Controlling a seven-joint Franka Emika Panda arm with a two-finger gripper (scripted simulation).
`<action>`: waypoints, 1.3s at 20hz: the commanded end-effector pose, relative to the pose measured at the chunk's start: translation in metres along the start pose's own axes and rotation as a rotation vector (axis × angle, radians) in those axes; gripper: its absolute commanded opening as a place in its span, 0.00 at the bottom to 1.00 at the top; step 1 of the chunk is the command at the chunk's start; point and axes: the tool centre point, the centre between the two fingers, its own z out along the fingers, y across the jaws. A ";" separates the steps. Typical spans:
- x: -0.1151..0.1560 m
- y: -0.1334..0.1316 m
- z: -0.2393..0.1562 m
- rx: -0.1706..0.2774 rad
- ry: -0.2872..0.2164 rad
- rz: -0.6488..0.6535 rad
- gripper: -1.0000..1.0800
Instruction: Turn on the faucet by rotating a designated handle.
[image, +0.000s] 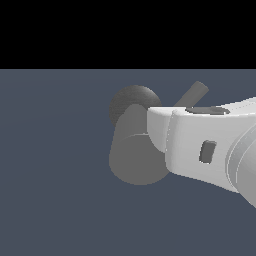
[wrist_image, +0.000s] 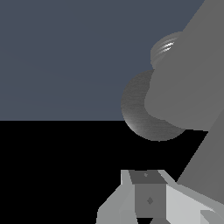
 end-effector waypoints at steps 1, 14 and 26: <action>-0.025 0.020 0.002 -0.024 -0.054 -0.005 0.00; -0.057 0.056 0.001 -0.030 -0.091 -0.011 0.00; -0.035 0.065 -0.002 -0.002 -0.026 -0.003 0.00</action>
